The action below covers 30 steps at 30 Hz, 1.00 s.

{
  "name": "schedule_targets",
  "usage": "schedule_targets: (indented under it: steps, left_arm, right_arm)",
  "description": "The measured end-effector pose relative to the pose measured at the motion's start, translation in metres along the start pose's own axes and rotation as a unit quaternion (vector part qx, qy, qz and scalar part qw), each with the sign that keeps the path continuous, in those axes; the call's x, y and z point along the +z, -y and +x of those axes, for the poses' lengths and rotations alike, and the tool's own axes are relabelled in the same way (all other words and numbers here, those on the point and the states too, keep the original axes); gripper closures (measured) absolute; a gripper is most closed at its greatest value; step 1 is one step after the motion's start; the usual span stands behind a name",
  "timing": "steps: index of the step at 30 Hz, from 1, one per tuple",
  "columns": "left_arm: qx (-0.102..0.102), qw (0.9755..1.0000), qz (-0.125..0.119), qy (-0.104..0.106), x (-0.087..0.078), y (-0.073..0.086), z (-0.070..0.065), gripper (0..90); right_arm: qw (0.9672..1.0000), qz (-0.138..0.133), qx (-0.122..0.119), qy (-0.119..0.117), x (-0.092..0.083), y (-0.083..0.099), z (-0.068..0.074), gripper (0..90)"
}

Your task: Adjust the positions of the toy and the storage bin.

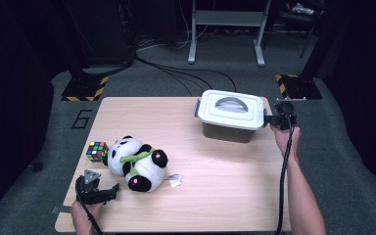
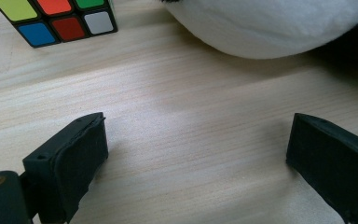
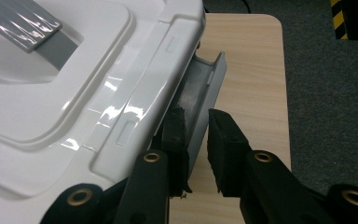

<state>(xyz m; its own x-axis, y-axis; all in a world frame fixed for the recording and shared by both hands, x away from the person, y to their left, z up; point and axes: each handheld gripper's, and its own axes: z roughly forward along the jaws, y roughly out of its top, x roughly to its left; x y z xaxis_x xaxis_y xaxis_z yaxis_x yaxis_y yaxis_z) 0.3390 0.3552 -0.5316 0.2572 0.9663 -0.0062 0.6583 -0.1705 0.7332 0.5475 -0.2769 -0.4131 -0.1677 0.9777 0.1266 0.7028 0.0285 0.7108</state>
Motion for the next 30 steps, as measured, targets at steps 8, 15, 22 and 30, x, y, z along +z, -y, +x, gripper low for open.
schedule_targets:
  steps: [8, 15, 22, 30]
  left_arm:
    - [0.001, 1.0000, 0.005, 0.001, -0.001, 0.000, 0.000, 5.2]
    - [0.000, 1.0000, 0.000, 0.000, 0.000, 0.000, 0.000, 5.2]
    - [0.000, 1.0000, 0.000, 0.000, 0.000, 0.000, 0.000, 5.2]
    - [-0.001, 1.0000, 0.000, 0.000, 0.000, 0.000, 0.000, 5.3]
  right_arm:
    - [0.9999, 0.009, -0.011, 0.001, -0.008, 0.004, 0.008, 78.5]
    - [0.9999, 0.003, -0.013, -0.005, -0.014, 0.008, 0.010, 81.5]
    - [0.9996, 0.001, -0.023, -0.018, -0.016, 0.007, 0.006, 75.6]
    - [0.9973, -0.024, -0.065, -0.025, -0.029, -0.008, 0.013, 35.1]
